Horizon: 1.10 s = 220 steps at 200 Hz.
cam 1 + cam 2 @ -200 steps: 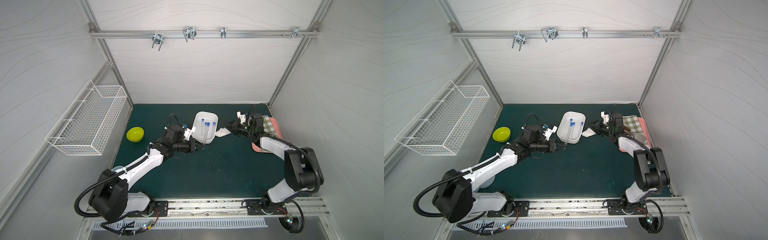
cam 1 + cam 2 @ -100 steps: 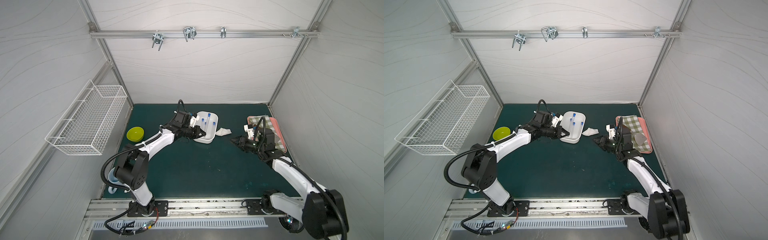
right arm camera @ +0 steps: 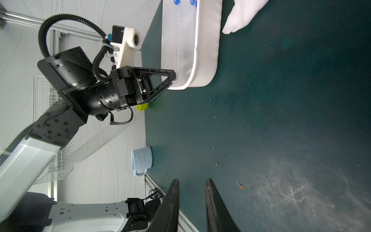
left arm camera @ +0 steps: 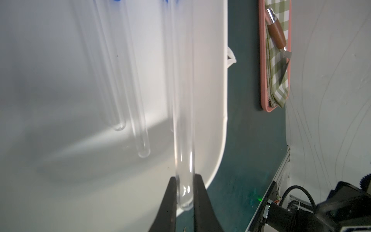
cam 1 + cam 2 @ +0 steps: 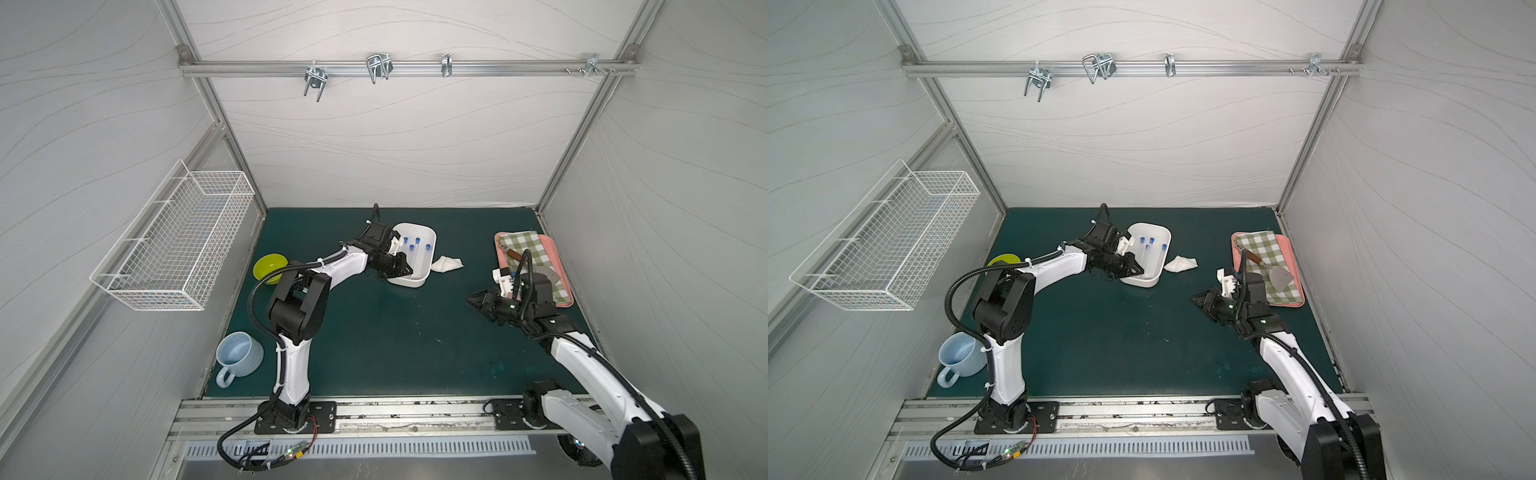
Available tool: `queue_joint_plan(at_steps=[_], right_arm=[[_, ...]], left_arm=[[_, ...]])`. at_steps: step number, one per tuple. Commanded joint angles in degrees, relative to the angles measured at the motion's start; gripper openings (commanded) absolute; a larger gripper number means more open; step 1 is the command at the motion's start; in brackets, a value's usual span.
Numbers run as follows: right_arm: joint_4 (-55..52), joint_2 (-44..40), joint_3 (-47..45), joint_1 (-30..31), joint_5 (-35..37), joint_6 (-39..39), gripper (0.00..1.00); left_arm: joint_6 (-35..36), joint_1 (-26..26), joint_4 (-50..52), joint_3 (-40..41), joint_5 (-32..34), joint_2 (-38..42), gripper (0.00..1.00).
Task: Wipe the exteriors of test tubes
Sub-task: Place the test tube in the storage box.
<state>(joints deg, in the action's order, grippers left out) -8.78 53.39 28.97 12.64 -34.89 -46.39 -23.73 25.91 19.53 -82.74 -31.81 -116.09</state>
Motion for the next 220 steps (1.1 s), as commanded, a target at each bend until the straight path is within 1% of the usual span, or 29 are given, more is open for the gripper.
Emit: queue_joint_plan(at_steps=[1,34,60,105,150,176,220], right_arm=[[-2.0,-1.0,1.0,-0.2,0.5,1.0,0.25],[-2.8,-1.8,0.9,-0.2,0.8,0.9,0.25],[-3.4,-2.2,1.2,-0.3,0.9,0.9,0.25],[-3.7,-1.9,1.6,-0.2,1.1,1.1,0.25],[-3.4,-1.8,1.5,-0.2,1.1,0.9,0.26],[-3.7,-2.1,1.6,-0.2,1.3,0.8,0.26],[-3.9,-2.4,1.6,-0.2,1.4,0.7,0.26]], left_arm=[[1.1,0.0,1.4,-5.1,1.2,-2.5,0.11],[1.5,0.5,3.7,-10.6,2.0,-6.7,0.12],[1.1,0.4,4.2,-12.6,1.9,-8.9,0.14],[1.0,0.7,3.9,-12.8,1.3,-9.6,0.16],[1.5,1.0,4.0,-12.7,1.3,-9.3,0.24],[1.4,0.9,3.8,-12.7,1.3,-9.1,0.26],[1.5,1.0,3.5,-12.8,1.5,-8.2,0.26]])
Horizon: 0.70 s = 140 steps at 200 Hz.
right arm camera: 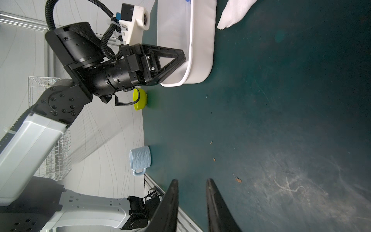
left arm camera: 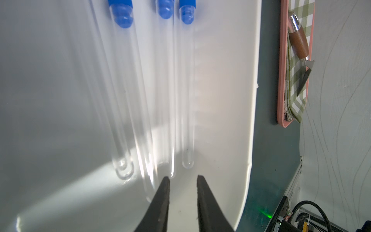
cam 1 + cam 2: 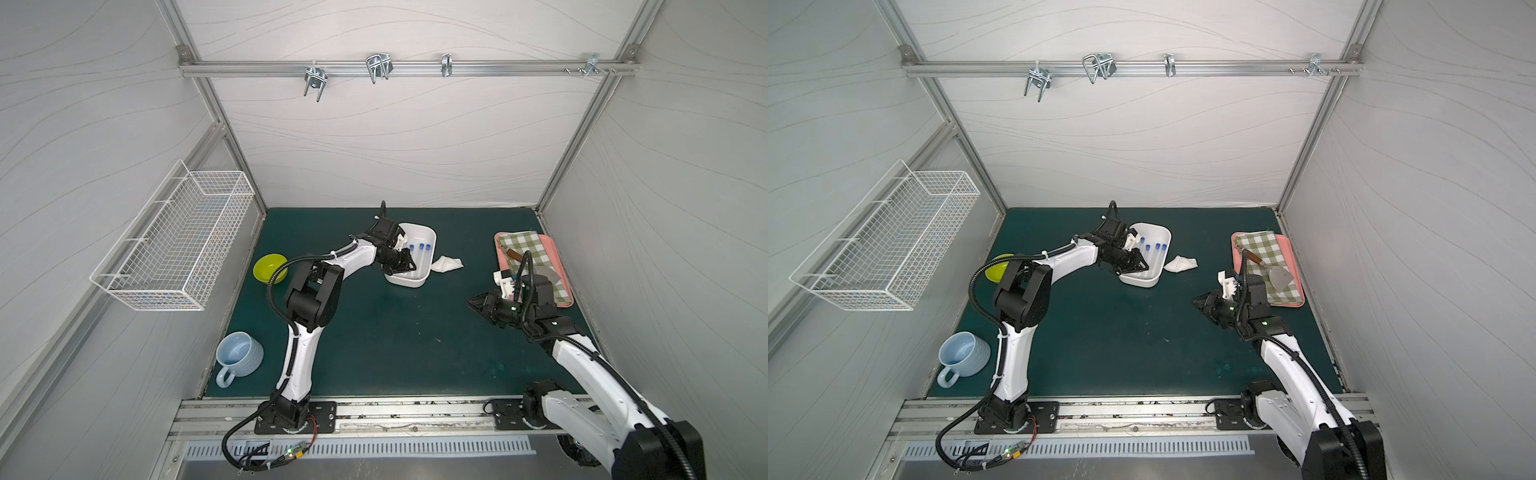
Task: Wipe the exteriors of test tubes
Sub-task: Place the test tube in the storage box, then reset both arms
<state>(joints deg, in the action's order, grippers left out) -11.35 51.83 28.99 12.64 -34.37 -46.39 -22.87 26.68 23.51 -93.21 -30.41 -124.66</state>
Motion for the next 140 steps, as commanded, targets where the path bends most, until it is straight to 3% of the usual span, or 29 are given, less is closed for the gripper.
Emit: queue_joint_plan(at_steps=[1,140], right_arm=[[-1.4,-0.8,1.6,-0.2,0.9,0.7,0.26],[-1.2,0.4,2.6,-0.2,1.5,0.5,0.27]], left_arm=[[0.6,0.2,-0.5,-2.3,0.1,0.4,0.26],[1.9,0.2,-0.3,-3.1,0.4,4.3,0.26]])
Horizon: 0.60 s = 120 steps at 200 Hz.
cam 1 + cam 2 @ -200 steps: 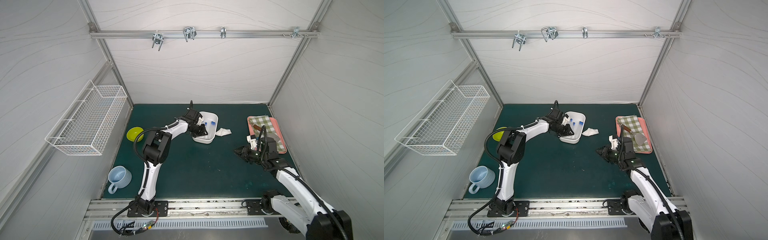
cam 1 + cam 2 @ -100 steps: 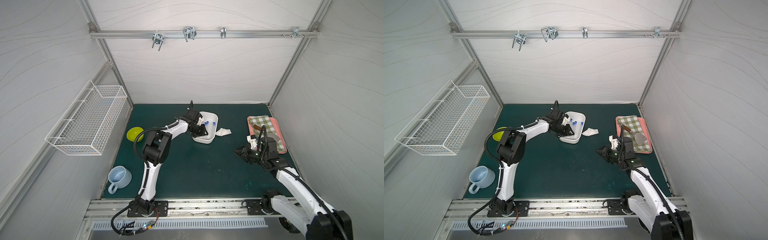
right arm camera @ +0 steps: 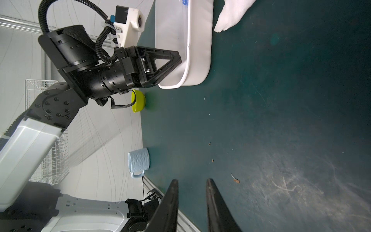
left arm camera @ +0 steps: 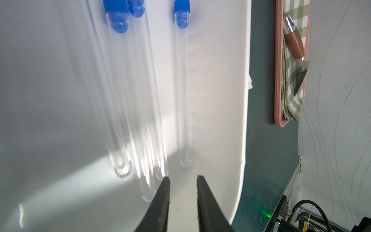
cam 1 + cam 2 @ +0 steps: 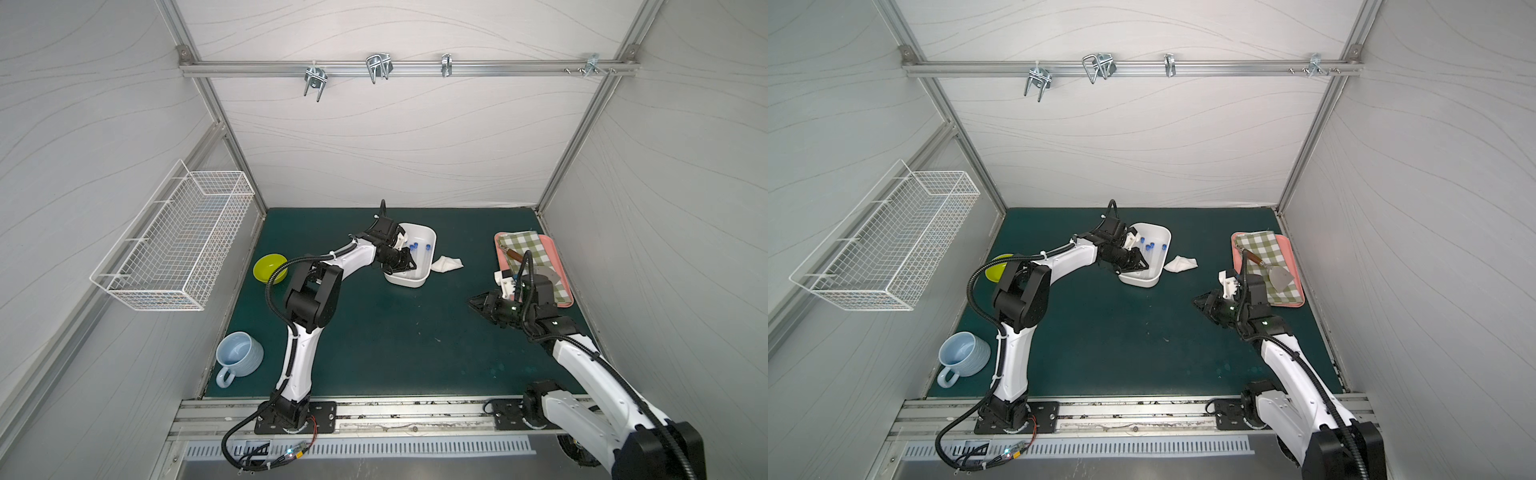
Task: Wipe the exteriors of test tubes
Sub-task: Reset both arms
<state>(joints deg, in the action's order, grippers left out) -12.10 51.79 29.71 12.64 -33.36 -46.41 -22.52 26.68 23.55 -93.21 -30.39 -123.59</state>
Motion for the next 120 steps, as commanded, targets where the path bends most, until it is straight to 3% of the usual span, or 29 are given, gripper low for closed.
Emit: queue_joint_plan(at_steps=[1,38,68,120], right_arm=[[-0.5,0.4,1.9,-0.2,0.5,0.5,0.27],[-1.0,1.3,2.6,-0.2,0.6,0.7,0.27],[-2.9,1.3,4.1,-0.2,1.8,2.2,0.29],[-6.8,5.0,8.8,-0.4,5.8,8.0,0.3]], left_arm=[[1.6,0.2,-0.3,-3.1,0.4,3.3,0.26],[3.0,-0.2,0.2,-3.3,1.7,6.4,0.26],[5.2,-2.3,-0.8,-0.1,4.1,14.1,0.26],[6.8,-7.9,-9.6,20.7,16.0,36.8,0.29]])
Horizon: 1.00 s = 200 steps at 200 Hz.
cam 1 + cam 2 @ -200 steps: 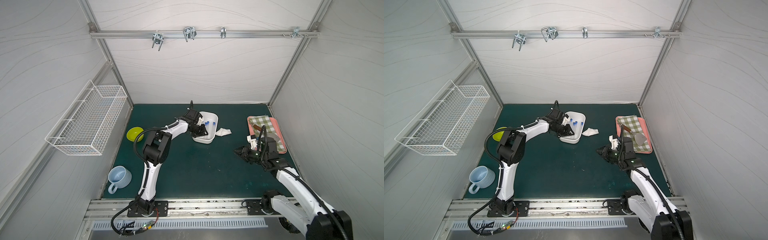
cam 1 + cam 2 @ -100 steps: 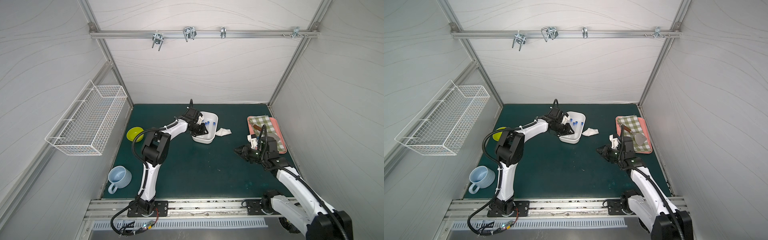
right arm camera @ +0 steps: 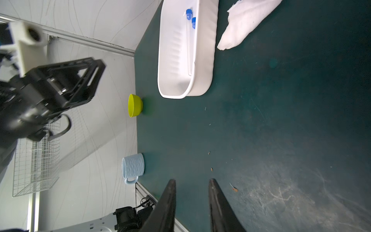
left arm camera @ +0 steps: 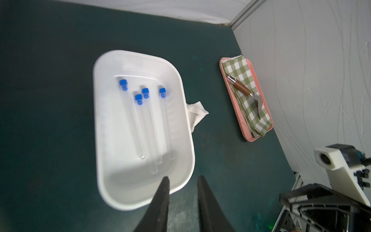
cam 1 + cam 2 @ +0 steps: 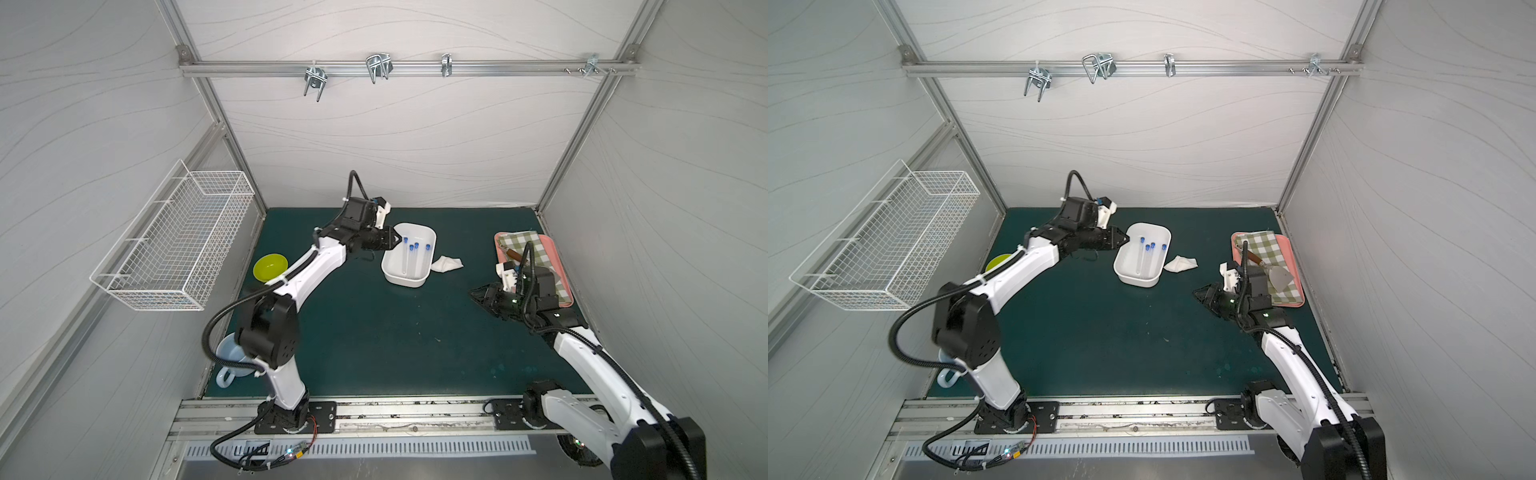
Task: Wipe the exteriors of test tubes
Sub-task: Reset both arms
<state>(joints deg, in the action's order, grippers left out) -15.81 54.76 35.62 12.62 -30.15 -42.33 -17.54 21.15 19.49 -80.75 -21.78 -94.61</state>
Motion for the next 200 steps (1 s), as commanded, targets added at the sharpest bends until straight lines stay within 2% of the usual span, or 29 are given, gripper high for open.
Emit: queue_joint_plan(at_steps=[1,17,41,49,53,54,55,58,71,89,106,118,131,135,139,144,153,164,169,173,186,200], right_arm=[[-3.2,2.2,3.0,-0.4,2.7,4.1,0.3],[-3.9,3.9,4.8,-0.4,3.2,5.5,0.33],[-5.1,5.1,6.7,-0.4,4.9,7.6,0.46],[-5.5,5.1,7.1,-0.5,6.3,8.3,0.58],[-5.7,5.0,7.3,-0.5,7.1,8.7,0.77],[-5.7,5.0,7.3,-0.4,7.3,8.8,0.88],[-5.8,5.0,7.3,-0.4,7.6,8.9,0.93],[-5.9,4.8,7.4,-0.5,8.6,9.3,0.98],[-5.3,3.9,7.4,-0.4,13.6,11.1,0.99],[0.1,2.4,5.2,-0.4,21.9,16.8,0.99],[9.3,2.2,1.2,-0.5,29.8,23.9,0.99],[17.2,3.5,-2.6,-0.3,33.3,30.3,0.99],[26.0,6.4,-6.6,-0.4,36.1,36.7,0.99],[28.6,7.9,-7.7,-0.4,36.9,38.2,0.99],[31.0,9.5,-8.6,-0.4,37.8,39.5,0.99],[33.5,11.6,-9.3,-0.4,38.8,41.0,0.99],[38.5,16.1,-10.4,-0.5,40.1,42.6,0.99],[47.0,22.1,-11.7,-0.7,40.9,43.6,0.99],[46.2,23.3,-9.9,-0.5,41.6,43.8,0.99],[45.6,24.3,-9.0,-0.6,41.1,44.3,0.99],[55.7,29.3,-9.7,-0.5,39.8,48.8,0.99],[60.4,35.1,-8.6,-2.6,41.0,46.2,0.99]], left_arm=[[1.8,-2.4,-5.7,8.7,7.5,8.3,0.29],[2.9,-3.3,-8.8,15.6,12.5,14.9,0.35],[5.3,-3.7,-11.8,24.1,23.2,22.9,0.48],[6.0,-4.0,-13.0,27.3,26.9,25.2,0.52],[6.2,-4.0,-13.8,28.8,29.1,26.3,0.54],[6.3,-4.1,-14.0,29.1,29.6,26.6,0.54],[6.3,-4.1,-14.1,29.5,30.1,26.8,0.55],[6.5,-4.1,-14.7,30.5,31.8,27.6,0.57],[7.1,-4.4,-17.2,35.7,40.4,30.5,0.71],[9.9,-5.3,-23.7,44.1,52.5,32.7,0.85],[14.6,-7.0,-30.7,51.6,55.1,32.6,0.9],[13.7,-8.9,-33.6,55.5,56.3,31.6,0.91],[9.3,-11.9,-36.0,57.8,55.6,29.4,0.93],[7.9,-12.7,-37.5,58.5,55.2,28.5,0.99],[6.8,-13.4,-39.0,59.1,54.7,27.4,1.0],[7.6,-14.3,-41.8,59.0,53.0,26.3,1.0],[8.9,-14.8,-39.2,56.8,50.3,24.4,1.0],[11.9,-14.9,-48.0,57.2,47.9,21.4,1.0],[13.3,-15.0,-51.4,57.6,46.7,19.9,1.0],[13.7,-15.3,-52.9,57.4,46.0,18.9,1.0],[13.1,-16.8,-55.9,56.5,43.6,16.0,1.0],[14.9,-17.6,-55.8,54.1,42.5,13.6,1.0]])
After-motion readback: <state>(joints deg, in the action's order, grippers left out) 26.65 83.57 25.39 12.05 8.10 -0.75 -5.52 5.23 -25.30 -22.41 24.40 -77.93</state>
